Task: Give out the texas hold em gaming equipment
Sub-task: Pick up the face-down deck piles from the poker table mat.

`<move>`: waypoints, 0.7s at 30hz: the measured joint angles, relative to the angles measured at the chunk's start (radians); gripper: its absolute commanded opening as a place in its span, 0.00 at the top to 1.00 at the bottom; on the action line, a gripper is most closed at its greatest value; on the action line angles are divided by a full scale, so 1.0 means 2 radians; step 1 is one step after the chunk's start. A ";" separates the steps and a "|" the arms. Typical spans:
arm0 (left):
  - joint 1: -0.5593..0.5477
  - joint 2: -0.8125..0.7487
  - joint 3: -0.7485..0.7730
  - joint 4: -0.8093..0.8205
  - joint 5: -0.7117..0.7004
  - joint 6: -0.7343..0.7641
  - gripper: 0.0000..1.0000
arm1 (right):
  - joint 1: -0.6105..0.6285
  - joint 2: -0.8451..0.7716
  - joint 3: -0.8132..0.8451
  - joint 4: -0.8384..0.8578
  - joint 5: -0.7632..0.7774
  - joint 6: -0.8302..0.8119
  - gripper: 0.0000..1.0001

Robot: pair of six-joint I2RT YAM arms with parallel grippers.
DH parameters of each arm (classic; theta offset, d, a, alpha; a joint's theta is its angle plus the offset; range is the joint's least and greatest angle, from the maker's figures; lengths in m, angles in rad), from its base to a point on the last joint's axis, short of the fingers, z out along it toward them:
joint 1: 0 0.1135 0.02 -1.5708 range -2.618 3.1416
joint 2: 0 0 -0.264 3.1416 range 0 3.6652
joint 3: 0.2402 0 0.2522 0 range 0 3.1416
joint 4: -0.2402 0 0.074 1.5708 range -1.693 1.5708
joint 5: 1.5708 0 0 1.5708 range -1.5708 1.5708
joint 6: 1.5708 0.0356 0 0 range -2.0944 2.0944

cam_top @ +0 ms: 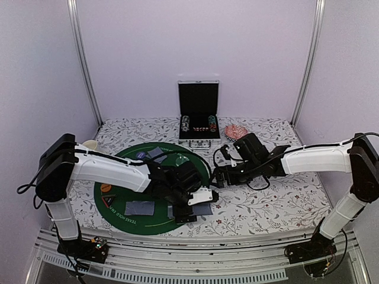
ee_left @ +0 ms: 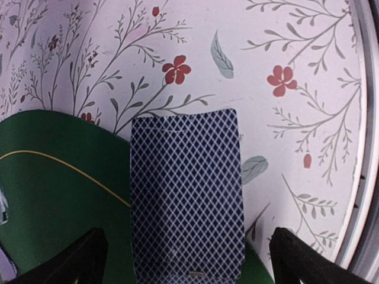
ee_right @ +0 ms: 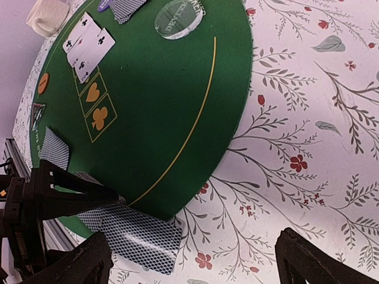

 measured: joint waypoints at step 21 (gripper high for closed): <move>0.044 0.010 -0.007 0.004 0.080 -0.003 0.06 | -0.013 0.000 -0.021 -0.005 -0.001 0.021 0.01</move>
